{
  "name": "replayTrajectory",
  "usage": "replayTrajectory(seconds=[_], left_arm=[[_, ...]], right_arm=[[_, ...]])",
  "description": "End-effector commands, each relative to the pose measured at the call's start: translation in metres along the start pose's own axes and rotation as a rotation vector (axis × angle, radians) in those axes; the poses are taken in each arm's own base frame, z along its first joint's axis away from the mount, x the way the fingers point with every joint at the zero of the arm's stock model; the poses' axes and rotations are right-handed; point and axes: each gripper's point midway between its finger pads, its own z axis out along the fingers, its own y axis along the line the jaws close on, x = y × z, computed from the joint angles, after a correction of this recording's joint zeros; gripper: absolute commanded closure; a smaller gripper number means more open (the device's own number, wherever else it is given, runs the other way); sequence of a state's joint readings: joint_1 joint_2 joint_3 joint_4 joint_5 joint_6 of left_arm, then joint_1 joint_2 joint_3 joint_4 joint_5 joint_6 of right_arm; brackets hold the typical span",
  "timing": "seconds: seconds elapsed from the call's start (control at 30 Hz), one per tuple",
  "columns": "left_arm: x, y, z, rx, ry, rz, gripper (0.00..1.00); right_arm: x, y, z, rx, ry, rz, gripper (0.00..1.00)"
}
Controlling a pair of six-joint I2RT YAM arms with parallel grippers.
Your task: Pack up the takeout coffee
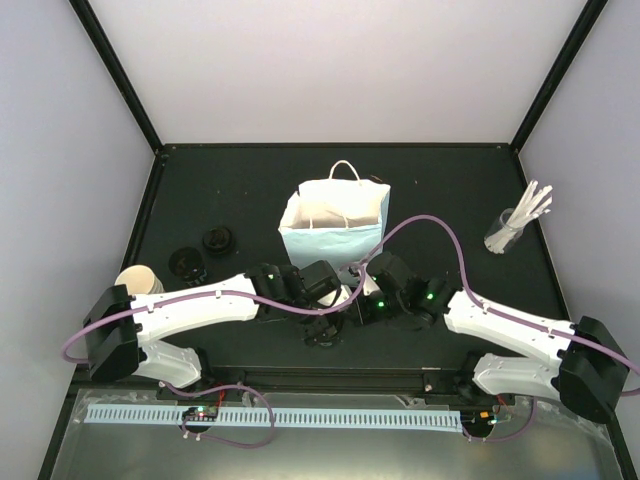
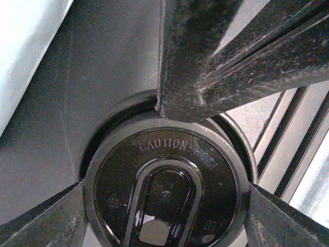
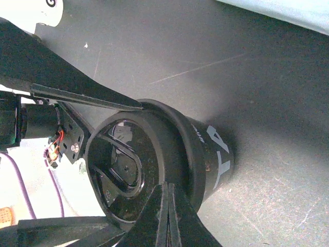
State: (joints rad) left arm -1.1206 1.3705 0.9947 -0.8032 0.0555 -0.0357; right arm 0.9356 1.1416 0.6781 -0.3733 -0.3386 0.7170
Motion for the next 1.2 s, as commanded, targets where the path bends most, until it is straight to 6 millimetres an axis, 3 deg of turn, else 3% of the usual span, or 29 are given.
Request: replayTrajectory(seconds=[0.0,0.23,0.47,1.17], left_arm=[[-0.009,-0.01,-0.003,0.045,-0.019,0.051,0.21],[-0.009,-0.013,-0.006,0.06,-0.022,0.054,0.21],[-0.016,-0.013,-0.016,0.06,-0.062,0.045,0.06],[-0.018,-0.013,-0.014,0.096,-0.03,0.033,0.05]], right_arm=[[-0.006,0.005,0.003,-0.03,-0.016,0.016,0.99],[-0.007,0.001,0.002,-0.022,-0.038,0.043,0.99],[-0.012,-0.003,-0.007,-0.021,-0.067,0.051,0.99],[-0.009,-0.009,-0.004,-0.019,-0.051,0.065,0.99]])
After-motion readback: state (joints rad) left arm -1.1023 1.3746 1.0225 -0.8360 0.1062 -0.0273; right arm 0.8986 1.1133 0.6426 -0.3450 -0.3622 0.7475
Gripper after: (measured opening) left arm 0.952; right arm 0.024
